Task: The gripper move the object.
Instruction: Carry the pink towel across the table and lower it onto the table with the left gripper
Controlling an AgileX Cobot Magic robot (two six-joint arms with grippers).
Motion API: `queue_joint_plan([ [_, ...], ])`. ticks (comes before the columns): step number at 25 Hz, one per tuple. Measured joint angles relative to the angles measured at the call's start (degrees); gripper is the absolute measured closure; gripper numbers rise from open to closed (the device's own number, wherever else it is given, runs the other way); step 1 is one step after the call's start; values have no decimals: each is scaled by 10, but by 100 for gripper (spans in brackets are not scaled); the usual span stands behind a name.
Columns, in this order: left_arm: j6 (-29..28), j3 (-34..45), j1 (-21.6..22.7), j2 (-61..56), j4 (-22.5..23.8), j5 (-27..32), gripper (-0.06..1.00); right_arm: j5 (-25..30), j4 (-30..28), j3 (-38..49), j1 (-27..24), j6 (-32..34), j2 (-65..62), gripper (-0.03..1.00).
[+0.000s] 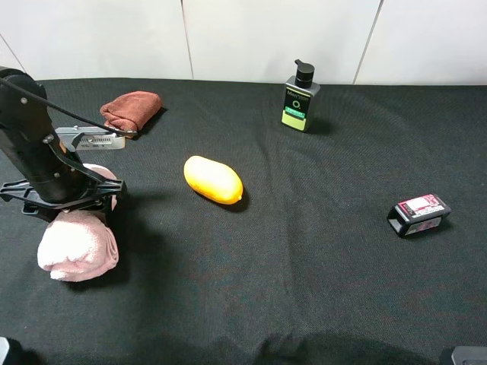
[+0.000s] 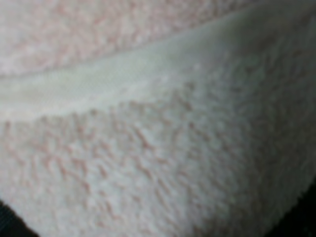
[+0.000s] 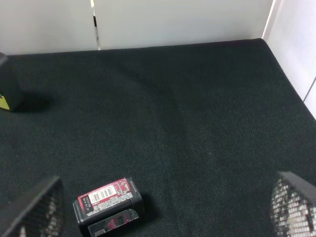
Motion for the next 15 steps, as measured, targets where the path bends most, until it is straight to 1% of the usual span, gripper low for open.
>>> queue_joint_plan([
  [10, 0, 0, 0, 0, 2, 0, 24, 0, 0, 0, 0, 0, 0, 34],
  [12, 0, 0, 0, 0, 2, 0, 26, 0, 0, 0, 0, 0, 0, 34],
  [15, 0, 0, 0, 0, 2, 0, 31, 0, 0, 0, 0, 0, 0, 34],
])
